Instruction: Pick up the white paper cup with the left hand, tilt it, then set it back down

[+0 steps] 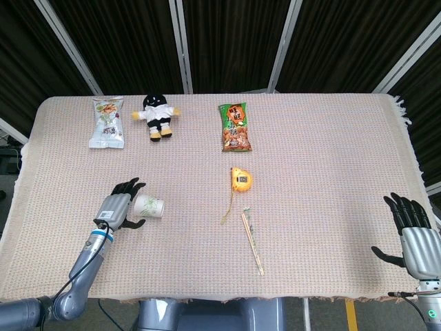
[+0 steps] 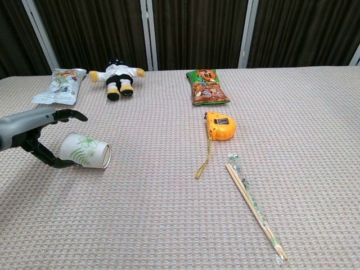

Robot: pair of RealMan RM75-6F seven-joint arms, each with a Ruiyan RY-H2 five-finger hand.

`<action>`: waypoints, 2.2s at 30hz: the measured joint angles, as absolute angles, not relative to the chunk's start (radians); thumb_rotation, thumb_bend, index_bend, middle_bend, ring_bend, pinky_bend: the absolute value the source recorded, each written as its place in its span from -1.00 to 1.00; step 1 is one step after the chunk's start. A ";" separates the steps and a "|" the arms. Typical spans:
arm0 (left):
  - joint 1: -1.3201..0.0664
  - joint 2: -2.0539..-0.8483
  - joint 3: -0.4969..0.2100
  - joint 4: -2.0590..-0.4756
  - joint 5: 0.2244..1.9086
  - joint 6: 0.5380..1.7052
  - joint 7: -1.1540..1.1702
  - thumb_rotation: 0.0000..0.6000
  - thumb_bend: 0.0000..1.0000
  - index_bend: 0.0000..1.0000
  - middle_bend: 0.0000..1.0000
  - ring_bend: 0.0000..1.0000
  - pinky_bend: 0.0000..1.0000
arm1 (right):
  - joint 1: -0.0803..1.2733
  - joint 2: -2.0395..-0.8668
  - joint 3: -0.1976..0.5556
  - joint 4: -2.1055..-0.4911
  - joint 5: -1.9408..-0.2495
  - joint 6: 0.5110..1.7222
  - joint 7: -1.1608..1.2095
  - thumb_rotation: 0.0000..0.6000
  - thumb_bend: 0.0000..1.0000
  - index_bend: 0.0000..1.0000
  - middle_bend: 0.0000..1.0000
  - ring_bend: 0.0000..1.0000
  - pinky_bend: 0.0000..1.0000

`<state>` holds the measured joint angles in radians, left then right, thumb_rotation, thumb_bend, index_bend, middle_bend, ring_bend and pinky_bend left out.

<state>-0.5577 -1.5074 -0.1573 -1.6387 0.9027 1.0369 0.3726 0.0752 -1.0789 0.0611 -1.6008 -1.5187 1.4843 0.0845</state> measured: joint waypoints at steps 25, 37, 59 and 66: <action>-0.685 -1.702 -0.144 -1.592 0.748 1.221 0.845 1.00 -0.67 -0.39 -1.00 -1.00 -1.00 | 0.073 -1.071 0.062 -1.603 -1.518 1.486 0.100 1.00 -1.00 -1.00 -1.00 -1.00 -1.00; -0.671 -1.702 -0.153 -1.603 0.775 1.222 0.770 1.00 -0.61 -0.16 -1.00 -1.00 -1.00 | 0.073 -1.071 0.062 -1.604 -1.518 1.486 0.099 1.00 -1.00 -1.00 -1.00 -1.00 -1.00; -0.565 -1.732 -0.217 -1.537 1.072 1.082 -0.036 1.00 -0.61 -0.18 -1.00 -1.00 -1.00 | 0.077 -1.076 0.061 -1.605 -1.514 1.475 0.083 1.00 -1.00 -1.00 -1.00 -1.00 -1.00; -0.541 -1.735 -0.193 -1.457 1.115 1.035 -0.126 1.00 -0.60 -0.18 -1.00 -1.00 -1.00 | 0.080 -1.081 0.060 -1.604 -1.512 1.469 0.072 1.00 -1.00 -1.00 -1.00 -1.00 -1.00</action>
<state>-0.5407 -1.7354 -0.1927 -1.4569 1.1146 1.0346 -0.1261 0.0795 -1.0805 0.0602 -1.6040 -1.5118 1.4688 0.0724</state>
